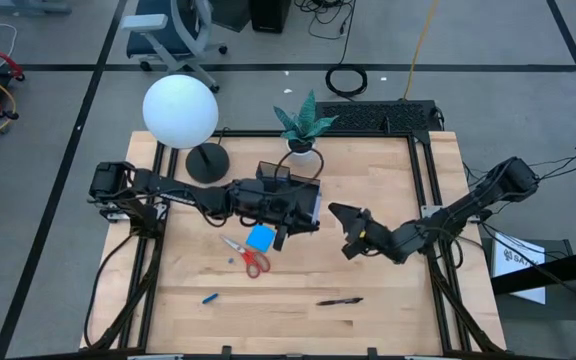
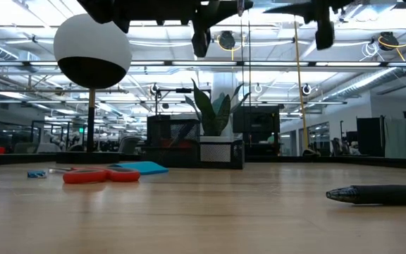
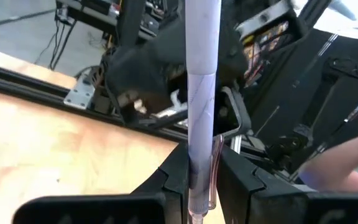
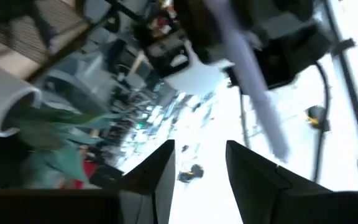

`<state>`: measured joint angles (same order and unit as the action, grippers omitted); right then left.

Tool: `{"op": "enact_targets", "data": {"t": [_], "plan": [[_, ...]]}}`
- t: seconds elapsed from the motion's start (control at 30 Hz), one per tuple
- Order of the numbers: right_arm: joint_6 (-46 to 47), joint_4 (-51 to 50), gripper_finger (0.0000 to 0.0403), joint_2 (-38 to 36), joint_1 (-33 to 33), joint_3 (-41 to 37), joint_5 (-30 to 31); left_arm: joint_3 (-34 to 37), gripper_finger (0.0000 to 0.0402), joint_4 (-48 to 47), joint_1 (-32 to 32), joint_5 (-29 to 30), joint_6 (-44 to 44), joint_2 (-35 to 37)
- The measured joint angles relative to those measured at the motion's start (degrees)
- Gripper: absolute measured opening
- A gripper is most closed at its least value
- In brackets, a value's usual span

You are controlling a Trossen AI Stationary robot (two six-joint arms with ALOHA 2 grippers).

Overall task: Pick and place office supplies into organizer
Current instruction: Put the purple pen into the desk organizer

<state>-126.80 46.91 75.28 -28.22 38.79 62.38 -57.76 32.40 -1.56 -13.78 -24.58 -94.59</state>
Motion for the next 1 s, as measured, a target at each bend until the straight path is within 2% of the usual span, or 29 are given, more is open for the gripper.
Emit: {"op": "enact_targets", "data": {"t": [0.13,0.47,0.77,1.0], "plan": [[-5.57,1.21,0.0133,-0.02,-0.98,0.00,-3.89,0.00,0.0057,0.31,-0.45,0.09,-1.22,0.00],[-10.45,0.83,0.0139,-0.02,-2.25,0.00,-10.94,0.00,0.0057,-0.86,-0.28,0.26,-1.66,0.00],[-13.63,1.53,0.0139,1.86,0.19,0.00,-17.81,0.00,0.0057,0.33,-0.28,0.30,-2.60,0.00],[-15.18,4.13,0.0139,3.48,3.59,0.00,-20.44,0.00,0.0057,0.89,-0.40,0.72,-2.78,0.04]]}}
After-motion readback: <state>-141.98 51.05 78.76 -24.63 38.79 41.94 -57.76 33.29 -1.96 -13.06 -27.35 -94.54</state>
